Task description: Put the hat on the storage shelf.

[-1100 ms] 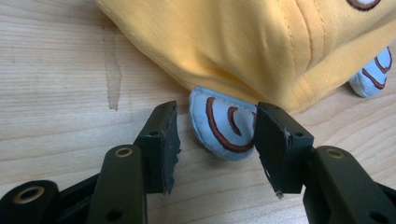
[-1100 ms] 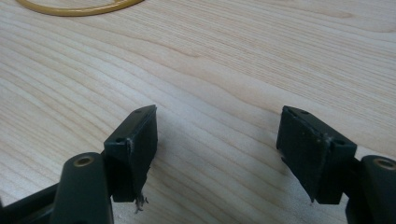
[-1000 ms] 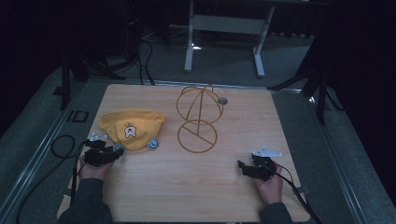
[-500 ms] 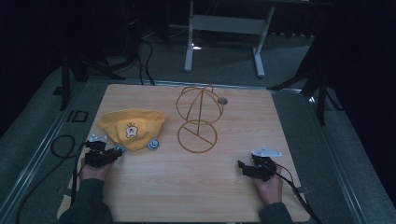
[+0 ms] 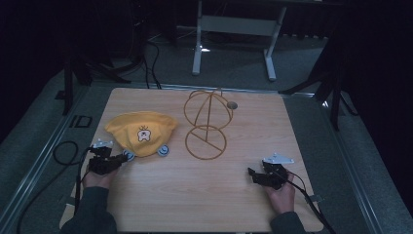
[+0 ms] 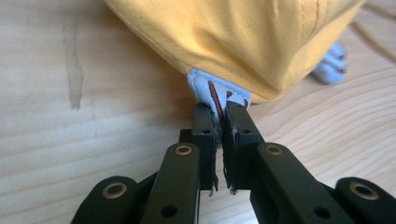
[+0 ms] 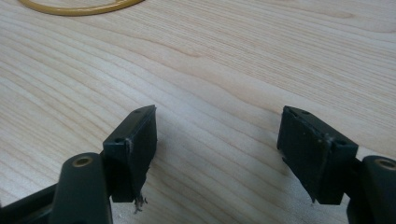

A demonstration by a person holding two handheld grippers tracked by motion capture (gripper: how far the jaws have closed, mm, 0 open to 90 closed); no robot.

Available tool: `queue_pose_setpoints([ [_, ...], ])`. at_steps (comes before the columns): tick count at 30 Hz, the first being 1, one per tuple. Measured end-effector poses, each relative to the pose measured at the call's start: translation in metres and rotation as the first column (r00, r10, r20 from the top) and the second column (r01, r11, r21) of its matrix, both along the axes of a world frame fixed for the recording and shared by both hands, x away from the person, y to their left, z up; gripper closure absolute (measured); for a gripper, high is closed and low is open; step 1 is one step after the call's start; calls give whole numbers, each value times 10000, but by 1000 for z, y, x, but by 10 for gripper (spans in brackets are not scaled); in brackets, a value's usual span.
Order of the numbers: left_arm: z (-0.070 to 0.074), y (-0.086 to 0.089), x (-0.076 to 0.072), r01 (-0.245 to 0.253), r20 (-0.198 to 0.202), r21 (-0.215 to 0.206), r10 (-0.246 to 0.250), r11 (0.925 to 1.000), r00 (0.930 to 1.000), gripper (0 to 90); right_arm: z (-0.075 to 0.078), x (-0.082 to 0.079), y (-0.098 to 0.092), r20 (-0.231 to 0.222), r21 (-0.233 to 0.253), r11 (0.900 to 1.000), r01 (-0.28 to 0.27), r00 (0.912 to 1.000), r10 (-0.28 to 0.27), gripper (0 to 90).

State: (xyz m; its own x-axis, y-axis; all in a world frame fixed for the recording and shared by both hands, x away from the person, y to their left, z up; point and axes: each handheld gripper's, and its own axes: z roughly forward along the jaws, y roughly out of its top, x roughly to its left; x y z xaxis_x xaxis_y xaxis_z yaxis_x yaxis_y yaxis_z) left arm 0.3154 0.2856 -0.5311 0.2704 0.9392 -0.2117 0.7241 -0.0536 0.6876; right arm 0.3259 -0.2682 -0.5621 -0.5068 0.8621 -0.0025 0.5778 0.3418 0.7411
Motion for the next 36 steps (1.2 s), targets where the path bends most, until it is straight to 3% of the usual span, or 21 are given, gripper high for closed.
queue_pose_setpoints([
  [3,5,-4,0,48,219,-156,-44,9999,9998,842,0,0,0,5,-4,10000,-5,10000,5,283],
  [22,41,-23,-6,676,1222,-174,-649,9976,9904,842,0,0,0,19,-12,10000,-18,10000,18,283],
  [27,59,-28,-9,832,1645,41,-827,9965,9829,842,0,0,0,5,-6,10000,-8,10000,8,283],
  [36,79,-36,-12,1084,2121,2,-1060,9941,9715,842,0,0,0,24,-8,10000,-15,10000,15,283],
])
